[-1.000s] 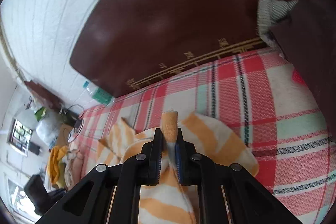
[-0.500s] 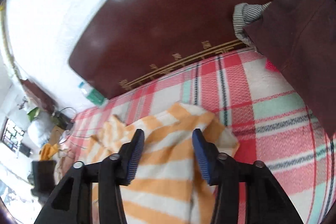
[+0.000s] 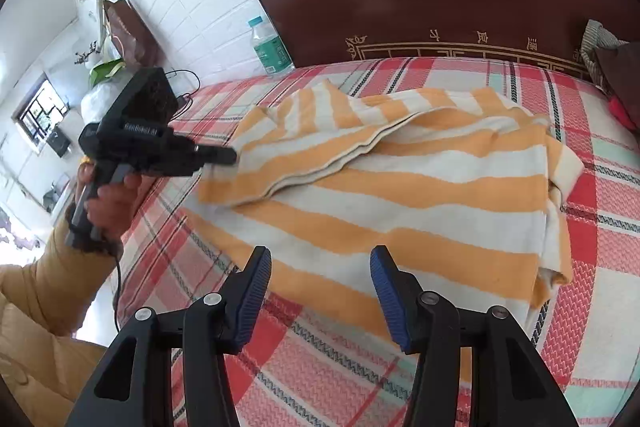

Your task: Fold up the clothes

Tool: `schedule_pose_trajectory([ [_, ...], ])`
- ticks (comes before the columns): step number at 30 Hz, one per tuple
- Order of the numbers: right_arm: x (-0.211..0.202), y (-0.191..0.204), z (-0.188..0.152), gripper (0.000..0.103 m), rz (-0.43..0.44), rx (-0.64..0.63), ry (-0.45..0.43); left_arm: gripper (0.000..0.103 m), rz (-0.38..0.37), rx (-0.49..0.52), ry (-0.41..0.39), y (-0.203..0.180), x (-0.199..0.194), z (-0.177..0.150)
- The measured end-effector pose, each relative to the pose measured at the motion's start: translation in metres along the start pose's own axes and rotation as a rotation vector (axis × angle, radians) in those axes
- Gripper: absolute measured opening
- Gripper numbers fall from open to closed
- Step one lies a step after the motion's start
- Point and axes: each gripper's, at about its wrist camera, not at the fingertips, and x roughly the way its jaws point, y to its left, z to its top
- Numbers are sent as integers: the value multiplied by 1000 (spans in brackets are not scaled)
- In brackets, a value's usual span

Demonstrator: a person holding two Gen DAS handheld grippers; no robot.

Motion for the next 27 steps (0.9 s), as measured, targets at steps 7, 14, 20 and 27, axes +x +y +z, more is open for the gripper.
schedule_pose_trajectory([
  [7,-2,-24,4,53,-58,72,-52,51,-93,-239,-106,38,-17,42],
  [14,-2,-51,13,53,-111,148,-98,66,66,53,-164,1,-22,7],
  [20,9,-88,29,53,-200,241,-105,66,318,295,-100,-22,16,-22],
  [27,-27,-107,17,55,-40,394,-202,70,433,646,-179,-84,12,-81],
])
